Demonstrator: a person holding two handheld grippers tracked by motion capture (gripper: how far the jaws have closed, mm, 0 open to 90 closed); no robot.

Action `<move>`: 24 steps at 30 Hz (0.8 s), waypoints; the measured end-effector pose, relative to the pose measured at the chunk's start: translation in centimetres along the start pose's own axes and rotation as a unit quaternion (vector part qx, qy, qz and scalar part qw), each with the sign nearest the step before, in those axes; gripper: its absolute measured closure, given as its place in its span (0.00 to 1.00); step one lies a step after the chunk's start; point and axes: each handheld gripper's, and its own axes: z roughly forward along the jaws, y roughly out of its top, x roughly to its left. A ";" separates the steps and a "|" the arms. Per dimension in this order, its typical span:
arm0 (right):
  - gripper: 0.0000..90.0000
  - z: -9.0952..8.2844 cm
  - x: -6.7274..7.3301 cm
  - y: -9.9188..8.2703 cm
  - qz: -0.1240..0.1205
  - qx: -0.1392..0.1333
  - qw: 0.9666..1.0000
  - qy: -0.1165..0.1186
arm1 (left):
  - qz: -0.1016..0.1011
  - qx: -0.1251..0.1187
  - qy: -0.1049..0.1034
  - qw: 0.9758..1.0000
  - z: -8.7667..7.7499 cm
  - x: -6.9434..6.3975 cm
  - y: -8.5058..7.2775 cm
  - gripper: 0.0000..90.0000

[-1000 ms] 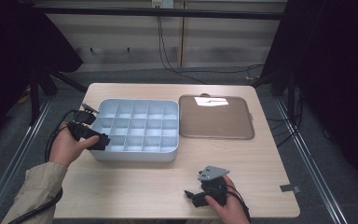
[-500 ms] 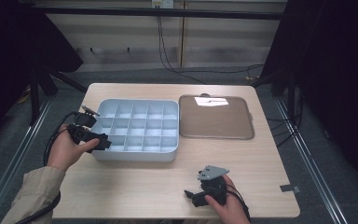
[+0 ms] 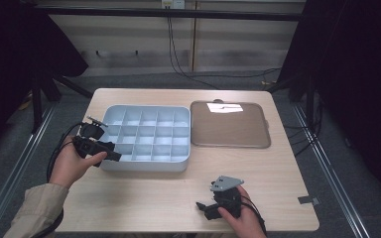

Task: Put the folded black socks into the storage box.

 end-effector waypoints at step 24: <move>0.15 -0.1 0.1 -0.1 0.000 0.000 1.000 0.000 | 0.028 -0.020 -0.043 0.999 1.0 -2.5 -1.2 0.36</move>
